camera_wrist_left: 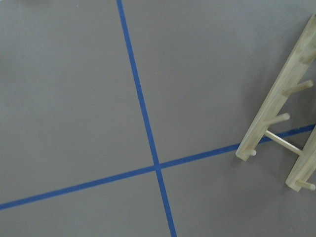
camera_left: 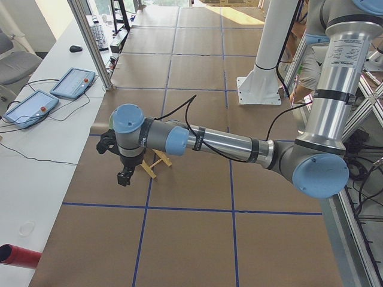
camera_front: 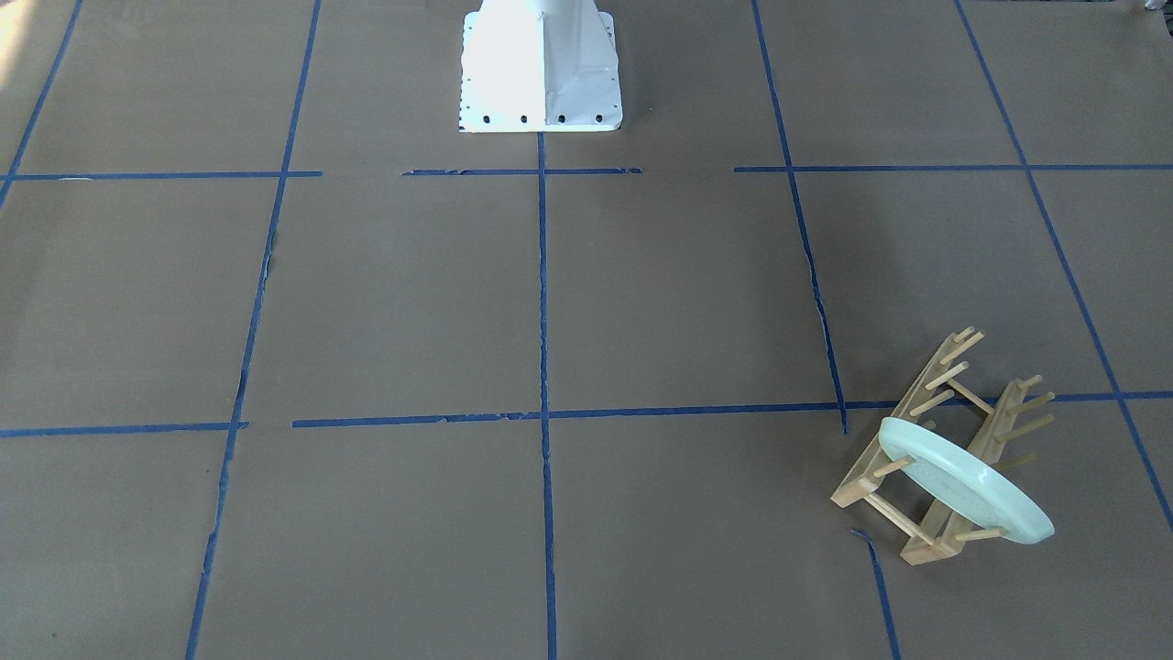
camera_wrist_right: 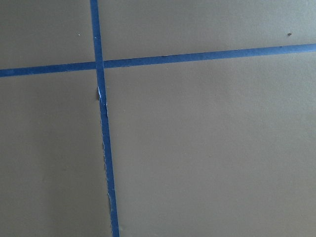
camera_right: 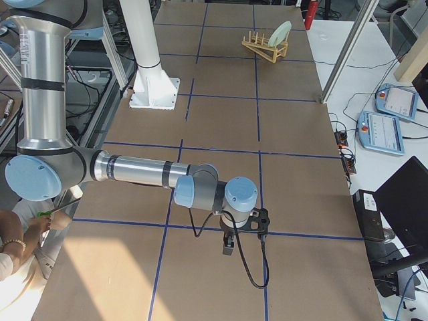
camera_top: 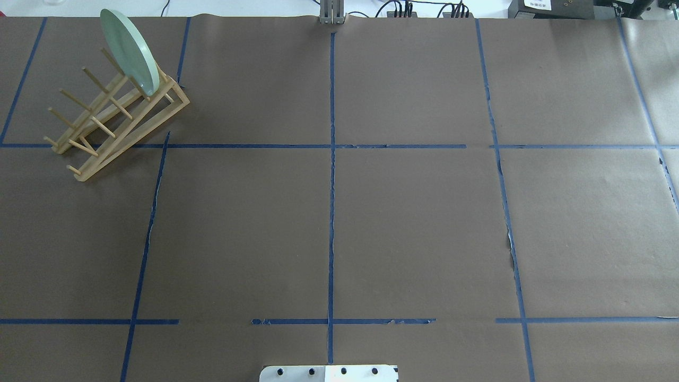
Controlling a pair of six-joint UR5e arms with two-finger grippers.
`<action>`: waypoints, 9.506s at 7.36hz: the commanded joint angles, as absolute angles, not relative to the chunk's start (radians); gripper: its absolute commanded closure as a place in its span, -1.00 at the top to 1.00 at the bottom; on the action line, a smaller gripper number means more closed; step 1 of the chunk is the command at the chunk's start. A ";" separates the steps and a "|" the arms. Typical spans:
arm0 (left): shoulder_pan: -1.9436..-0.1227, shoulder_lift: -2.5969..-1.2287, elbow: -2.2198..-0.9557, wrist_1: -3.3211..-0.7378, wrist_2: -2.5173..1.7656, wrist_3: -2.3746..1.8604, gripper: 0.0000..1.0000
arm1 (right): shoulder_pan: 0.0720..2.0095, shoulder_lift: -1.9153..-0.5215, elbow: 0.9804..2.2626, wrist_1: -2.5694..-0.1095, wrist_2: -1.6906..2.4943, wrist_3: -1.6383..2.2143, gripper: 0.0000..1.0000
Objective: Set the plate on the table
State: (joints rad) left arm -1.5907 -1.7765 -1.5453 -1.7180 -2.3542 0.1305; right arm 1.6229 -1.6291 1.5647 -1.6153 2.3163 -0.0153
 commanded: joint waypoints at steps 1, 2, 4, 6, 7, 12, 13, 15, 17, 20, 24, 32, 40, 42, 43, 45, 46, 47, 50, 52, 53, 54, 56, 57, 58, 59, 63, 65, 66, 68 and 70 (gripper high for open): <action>-1.580 -1.821 -1.422 -1.981 -2.361 -0.110 1.00 | 1.623 -1.629 1.563 -1.615 2.316 -0.015 1.00; -1.568 -1.822 -1.413 -2.138 -2.409 -0.381 1.00 | 1.623 -1.629 1.565 -1.615 2.316 -0.015 1.00; -1.455 -1.871 -1.385 -2.392 -2.454 -0.809 1.00 | 1.623 -1.629 1.565 -1.615 2.316 -0.015 1.00; -1.369 -1.916 -1.370 -2.573 -2.386 -1.289 1.00 | 1.623 -1.629 1.565 -1.615 2.316 -0.015 1.00; -1.332 -1.958 -1.368 -2.597 -2.311 -1.528 1.00 | 1.623 -1.629 1.563 -1.615 2.316 -0.015 1.00; -1.184 -2.066 -1.217 -2.691 -2.095 -2.072 1.00 | 1.623 -1.629 1.565 -1.615 2.316 -0.015 1.00; -1.183 -2.066 -1.215 -2.691 -2.095 -2.072 0.98 | 1.623 -1.629 1.565 -1.615 2.316 -0.015 1.00; -1.183 -2.069 -1.212 -2.694 -2.097 -2.069 -0.99 | 1.623 -1.629 1.565 -1.615 2.316 -0.015 1.00; -1.183 -2.069 -1.218 -2.700 -2.100 -2.071 -1.00 | 1.623 -1.629 1.565 -1.615 2.316 -0.015 1.00; -1.244 -2.069 -1.281 -2.697 -2.135 -2.089 -1.00 | 1.623 -1.629 1.565 -1.615 2.316 -0.015 1.00; -1.365 -2.161 -1.408 -2.527 -2.351 -2.158 -1.00 | 1.623 -1.629 1.565 -1.615 2.316 -0.015 1.00; -0.742 -2.384 -1.617 -1.380 -1.834 -1.633 -1.00 | 1.623 -1.629 1.565 -1.615 2.316 -0.015 1.00; -0.459 -2.448 -1.485 -1.109 -1.684 -1.414 -0.71 | 1.623 -1.629 1.565 -1.615 2.316 -0.015 1.00; -0.459 -2.442 -1.486 -1.193 -1.686 -1.422 0.84 | 1.623 -1.629 1.565 -1.615 2.316 -0.015 1.00; -0.460 -2.442 -1.503 -1.212 -1.686 -1.425 1.00 | 1.623 -1.629 1.565 -1.615 2.316 -0.015 1.00; -0.520 -2.407 -1.668 -1.218 -1.689 -1.410 1.00 | 1.623 -1.629 1.565 -1.615 2.316 -0.015 1.00; -0.573 -2.342 -1.780 -1.265 -1.697 -1.367 1.00 | 1.623 -1.629 1.565 -1.615 2.316 -0.015 1.00; -0.647 -2.277 -1.858 -1.332 -1.727 -1.242 1.00 | 1.623 -1.629 1.565 -1.615 2.316 -0.015 1.00; -1.026 -2.096 -1.940 -1.350 -2.078 -0.651 1.00 | 1.623 -1.629 1.565 -1.615 2.316 -0.015 1.00; -1.304 -1.877 -1.940 -1.351 -2.233 -0.161 1.00 | 1.623 -1.629 1.565 -1.615 2.316 -0.015 1.00; -1.430 -1.756 -1.916 -1.358 -2.278 0.088 1.00 | 1.623 -1.629 1.565 -1.615 2.316 -0.015 1.00; -1.544 -1.706 -1.828 -1.377 -2.298 0.191 1.00 | 1.623 -1.629 1.563 -1.615 2.316 -0.015 1.00; -1.649 -1.538 -1.772 -1.388 -2.302 0.198 1.00 | 1.623 -1.629 1.565 -1.615 2.316 -0.015 1.00; -1.646 -1.502 -1.747 -1.403 -2.303 0.193 1.00 | 1.623 -1.629 1.563 -1.615 2.316 -0.015 1.00; -1.646 -1.508 -1.729 -1.423 -2.304 0.198 1.00 | 1.623 -1.629 1.563 -1.615 2.316 -0.015 1.00; -1.646 -1.503 -1.717 -1.490 -2.304 0.189 1.00 | 1.623 -1.629 1.565 -1.615 2.316 -0.015 1.00; -1.647 -1.503 -1.724 -1.488 -2.329 0.190 1.00 | 1.623 -1.629 1.565 -1.615 2.316 -0.015 1.00; -1.646 -1.493 -1.735 -1.488 -2.338 0.186 1.00 | 1.623 -1.629 1.565 -1.615 2.316 -0.015 1.00; -1.647 -1.470 -1.743 -1.493 -2.341 0.181 1.00 | 1.623 -1.629 1.565 -1.615 2.316 -0.015 1.00; -1.644 -1.486 -1.744 -1.493 -2.373 0.117 1.00 | 1.623 -1.629 1.565 -1.615 2.316 -0.015 1.00; -1.644 -1.496 -1.741 -1.494 -2.373 0.123 1.00 | 1.623 -1.629 1.565 -1.615 2.316 -0.015 1.00</action>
State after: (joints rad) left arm -1.6448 -1.4897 -1.7406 -1.4938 -2.3715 0.1242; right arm 1.6229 -1.6291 1.5646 -1.6153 2.3163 -0.0153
